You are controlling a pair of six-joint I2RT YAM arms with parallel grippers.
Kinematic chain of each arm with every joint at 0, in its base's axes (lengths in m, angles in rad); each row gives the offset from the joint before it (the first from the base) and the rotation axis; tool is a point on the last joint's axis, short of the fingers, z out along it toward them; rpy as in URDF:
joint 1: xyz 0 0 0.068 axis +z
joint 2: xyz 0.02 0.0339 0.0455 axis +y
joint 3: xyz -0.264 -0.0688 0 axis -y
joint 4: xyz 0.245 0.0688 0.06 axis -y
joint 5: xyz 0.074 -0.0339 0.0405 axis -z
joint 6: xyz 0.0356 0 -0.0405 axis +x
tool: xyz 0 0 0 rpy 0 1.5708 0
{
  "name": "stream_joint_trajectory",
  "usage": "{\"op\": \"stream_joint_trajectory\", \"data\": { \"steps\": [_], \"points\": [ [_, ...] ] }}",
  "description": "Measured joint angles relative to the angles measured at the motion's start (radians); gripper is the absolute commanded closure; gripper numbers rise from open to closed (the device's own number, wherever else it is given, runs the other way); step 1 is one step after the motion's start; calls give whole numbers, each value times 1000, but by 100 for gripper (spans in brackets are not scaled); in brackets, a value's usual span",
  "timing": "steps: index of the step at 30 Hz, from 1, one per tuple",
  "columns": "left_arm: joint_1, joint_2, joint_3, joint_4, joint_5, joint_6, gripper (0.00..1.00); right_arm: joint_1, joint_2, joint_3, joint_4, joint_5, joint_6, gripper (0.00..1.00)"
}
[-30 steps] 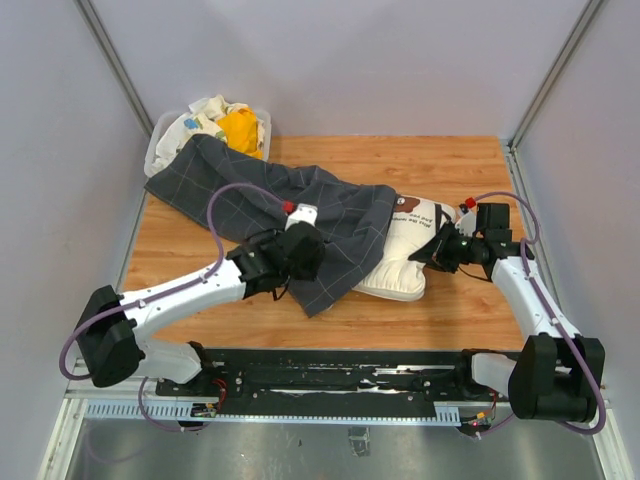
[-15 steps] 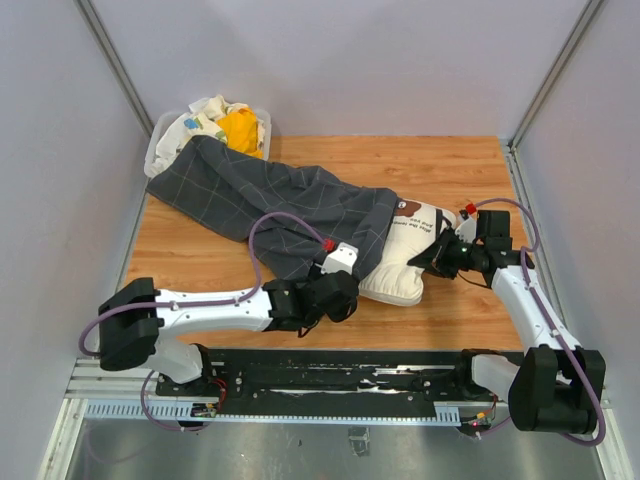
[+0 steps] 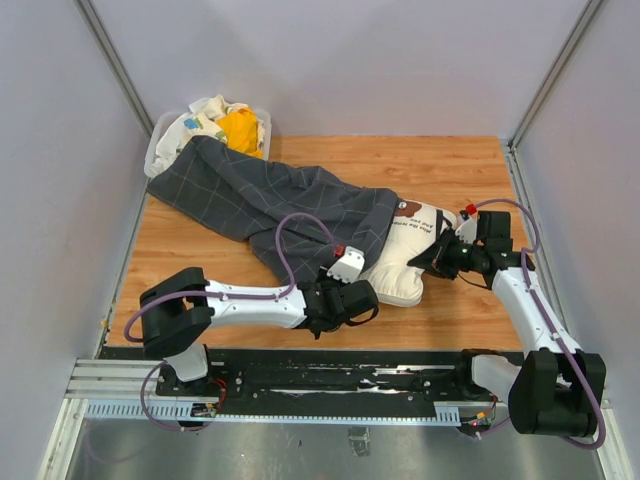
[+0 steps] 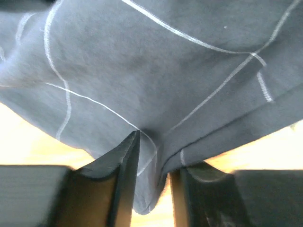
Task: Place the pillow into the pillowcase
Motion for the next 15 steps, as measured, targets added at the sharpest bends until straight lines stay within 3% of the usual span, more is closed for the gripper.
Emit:
{"op": "stream_joint_trajectory", "data": {
  "steps": [2, 8, 15],
  "points": [
    [0, 0, 18, -31, -24, -13, 99, 0, 0, -1, 0, 0, 0, 93],
    [1, -12, 166, -176, 2, -5, 100, 0, -15, -14, 2, -8, 2, 99],
    [13, 44, 700, -391, 145, 61, 100, 0, -80, -12, 70, -26, 72, 99]
  ]
}}
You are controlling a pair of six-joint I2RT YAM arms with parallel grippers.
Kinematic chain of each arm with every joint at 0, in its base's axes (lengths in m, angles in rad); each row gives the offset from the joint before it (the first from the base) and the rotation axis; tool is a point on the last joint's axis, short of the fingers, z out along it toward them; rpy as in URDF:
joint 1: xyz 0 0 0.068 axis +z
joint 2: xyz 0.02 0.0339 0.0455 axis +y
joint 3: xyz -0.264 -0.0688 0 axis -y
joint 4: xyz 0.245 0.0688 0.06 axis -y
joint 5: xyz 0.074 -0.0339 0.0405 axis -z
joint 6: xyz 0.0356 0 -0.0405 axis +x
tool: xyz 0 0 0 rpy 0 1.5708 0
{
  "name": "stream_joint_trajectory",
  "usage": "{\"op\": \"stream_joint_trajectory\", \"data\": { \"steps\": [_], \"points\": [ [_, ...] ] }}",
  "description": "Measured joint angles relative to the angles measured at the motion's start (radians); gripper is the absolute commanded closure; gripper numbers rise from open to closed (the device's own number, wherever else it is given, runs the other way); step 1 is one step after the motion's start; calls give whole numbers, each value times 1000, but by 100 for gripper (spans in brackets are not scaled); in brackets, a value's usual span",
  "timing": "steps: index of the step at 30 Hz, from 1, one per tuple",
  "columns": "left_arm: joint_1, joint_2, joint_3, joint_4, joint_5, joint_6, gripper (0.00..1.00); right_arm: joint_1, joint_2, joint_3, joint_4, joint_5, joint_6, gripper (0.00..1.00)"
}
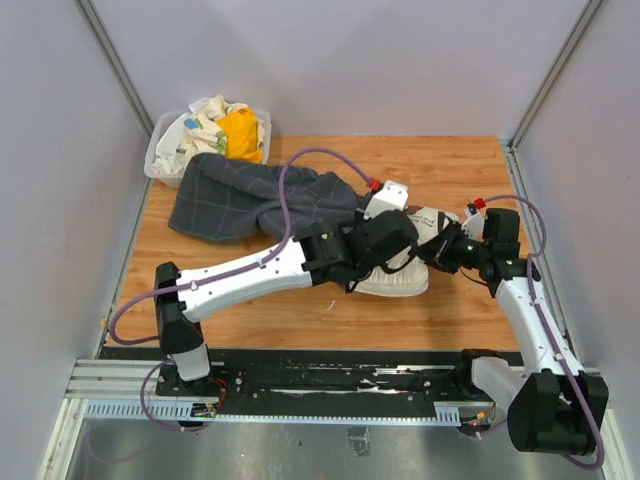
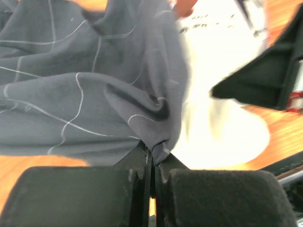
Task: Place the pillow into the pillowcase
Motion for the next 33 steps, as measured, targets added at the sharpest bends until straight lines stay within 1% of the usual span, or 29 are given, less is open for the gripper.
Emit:
{"op": "stream_joint_trajectory", "data": {
  "steps": [1, 4, 6, 8, 10, 12, 19, 22, 25, 29, 31, 33],
  "points": [
    [2, 32, 98, -35, 27, 13, 100, 0, -9, 4, 18, -9, 21, 99],
    [6, 109, 280, -108, 90, 40, 100, 0, -19, 27, 57, -30, 76, 99],
    [9, 150, 358, -146, 129, 51, 100, 0, -19, 47, 76, -36, 99, 99],
    [15, 166, 370, -159, 171, 60, 100, 0, -19, 55, 98, -36, 114, 99],
    [24, 162, 324, -160, 212, 57, 100, 3, -19, 53, 122, -35, 131, 99],
    [34, 153, 242, -151, 251, 45, 100, 8, -19, 42, 136, -35, 134, 99],
    [40, 55, -174, -41, 331, -37, 100, 8, -88, -14, 60, 8, 77, 99],
    [40, -8, -311, 28, 359, -84, 100, 8, -115, -33, 13, 35, 51, 99],
    [40, -47, -401, 89, 389, -124, 100, 8, -111, -39, -9, 54, 35, 99],
    [41, -49, -491, 174, 439, -163, 100, 8, -93, -84, 1, 63, 25, 99],
    [41, -32, -505, 192, 465, -171, 100, 8, -89, -129, 25, 63, 29, 99],
    [42, -2, -487, 206, 485, -170, 100, 8, -87, -188, 59, 63, 41, 99]
  ]
}}
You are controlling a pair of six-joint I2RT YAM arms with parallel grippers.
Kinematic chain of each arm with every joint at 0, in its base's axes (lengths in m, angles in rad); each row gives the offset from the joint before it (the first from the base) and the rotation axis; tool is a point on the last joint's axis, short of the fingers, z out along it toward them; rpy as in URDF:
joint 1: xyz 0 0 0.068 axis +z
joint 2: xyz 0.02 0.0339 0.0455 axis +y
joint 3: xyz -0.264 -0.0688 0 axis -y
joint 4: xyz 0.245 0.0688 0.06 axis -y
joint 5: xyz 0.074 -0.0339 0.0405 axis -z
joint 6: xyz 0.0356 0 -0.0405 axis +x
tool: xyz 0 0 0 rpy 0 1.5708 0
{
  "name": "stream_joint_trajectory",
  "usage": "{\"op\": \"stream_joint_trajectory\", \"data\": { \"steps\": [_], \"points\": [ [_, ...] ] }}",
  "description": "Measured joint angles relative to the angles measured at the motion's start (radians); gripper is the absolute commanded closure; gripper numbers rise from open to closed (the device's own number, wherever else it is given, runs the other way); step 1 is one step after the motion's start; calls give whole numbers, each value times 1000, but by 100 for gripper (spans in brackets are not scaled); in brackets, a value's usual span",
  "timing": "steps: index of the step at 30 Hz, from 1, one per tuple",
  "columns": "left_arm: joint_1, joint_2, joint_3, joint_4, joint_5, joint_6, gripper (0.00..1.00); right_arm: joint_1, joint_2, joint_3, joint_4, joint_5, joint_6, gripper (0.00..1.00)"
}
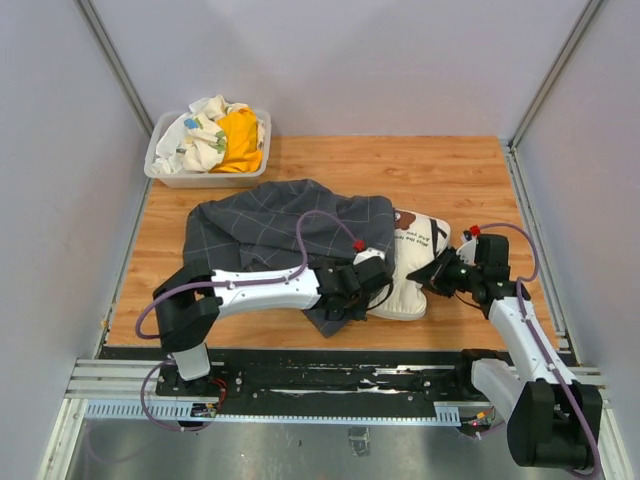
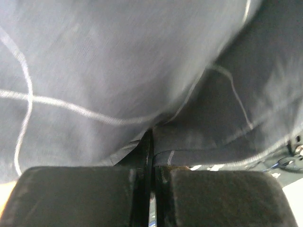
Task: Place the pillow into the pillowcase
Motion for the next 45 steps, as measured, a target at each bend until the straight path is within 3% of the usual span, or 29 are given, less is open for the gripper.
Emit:
{"op": "stream_joint_trajectory", "data": {
  "steps": [4, 12, 18, 22, 31, 38, 42, 45],
  "points": [
    [11, 99, 114, 2, 52, 15, 100, 0, 5, -58, 66, 3, 23, 99],
    [18, 264, 482, -83, 174, 79, 100, 14, 67, -63, 208, 26, 48, 99],
    [27, 309, 724, -241, 220, 124, 100, 70, 120, -42, 260, 39, 69, 99],
    [72, 303, 829, -325, 227, 145, 100, 74, 116, 16, 211, 37, 71, 99],
    [304, 248, 1098, -467, 198, 211, 100, 74, 103, 325, 80, 37, 96, 99],
    [453, 116, 1114, -379, 198, 235, 100, 88, 103, 537, 34, 53, 112, 99],
    [461, 91, 1094, -320, 226, 237, 100, 94, 104, 626, 42, 67, 126, 99],
    [461, 64, 985, -240, 300, 220, 100, 120, 105, 636, 73, 97, 137, 99]
  ]
}}
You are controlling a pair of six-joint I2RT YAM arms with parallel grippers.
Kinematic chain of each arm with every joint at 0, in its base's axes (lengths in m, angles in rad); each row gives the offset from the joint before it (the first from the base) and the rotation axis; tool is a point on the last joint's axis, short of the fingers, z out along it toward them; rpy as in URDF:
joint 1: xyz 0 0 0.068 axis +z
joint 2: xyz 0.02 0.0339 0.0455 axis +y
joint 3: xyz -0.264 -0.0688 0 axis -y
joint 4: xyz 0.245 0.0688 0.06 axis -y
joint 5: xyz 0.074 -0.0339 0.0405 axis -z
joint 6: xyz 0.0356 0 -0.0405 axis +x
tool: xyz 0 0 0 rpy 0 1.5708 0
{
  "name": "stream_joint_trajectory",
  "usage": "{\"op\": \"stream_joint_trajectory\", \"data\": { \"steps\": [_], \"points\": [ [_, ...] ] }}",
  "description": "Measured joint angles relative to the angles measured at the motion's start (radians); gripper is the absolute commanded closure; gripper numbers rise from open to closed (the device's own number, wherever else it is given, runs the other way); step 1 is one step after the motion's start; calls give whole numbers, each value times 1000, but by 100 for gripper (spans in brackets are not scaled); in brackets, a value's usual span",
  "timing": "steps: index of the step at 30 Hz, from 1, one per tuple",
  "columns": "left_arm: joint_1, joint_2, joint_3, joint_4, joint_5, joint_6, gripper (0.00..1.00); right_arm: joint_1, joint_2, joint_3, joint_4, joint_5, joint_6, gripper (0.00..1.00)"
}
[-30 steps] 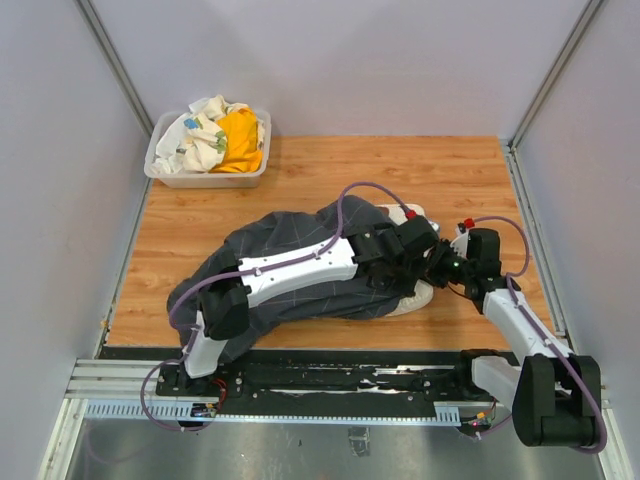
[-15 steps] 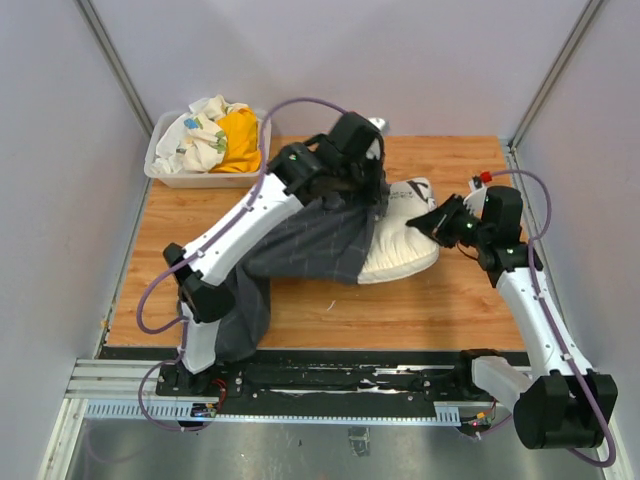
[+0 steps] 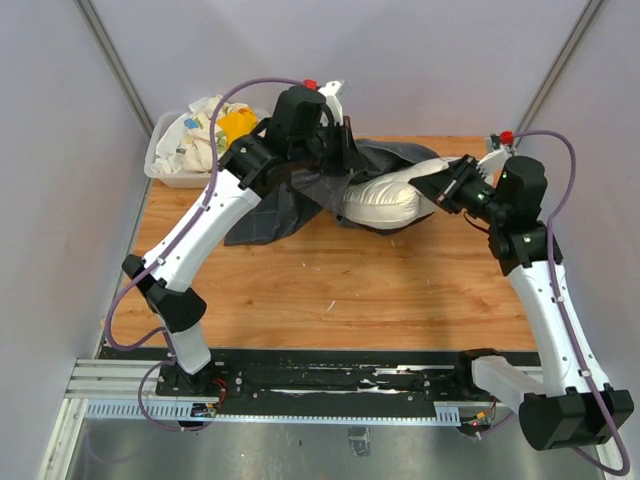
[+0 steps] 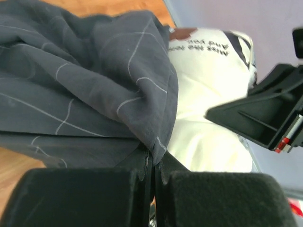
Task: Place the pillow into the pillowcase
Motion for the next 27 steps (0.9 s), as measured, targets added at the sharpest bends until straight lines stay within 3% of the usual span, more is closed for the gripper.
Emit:
{"op": "stream_joint_trajectory", "data": {
  "steps": [7, 15, 21, 27],
  "points": [
    [-13, 0, -160, 61, 126, -53, 100, 150, 92, -88, 62, 81, 6, 99],
    [-14, 9, -111, 60, 144, -63, 100, 254, 172, -106, 62, 167, -10, 99],
    [-14, 11, -54, 61, 164, -70, 100, 259, 264, -58, 45, 146, -19, 99],
    [-15, -47, -284, 138, 186, -79, 100, 259, 189, 37, -56, 198, -74, 99]
  ]
}}
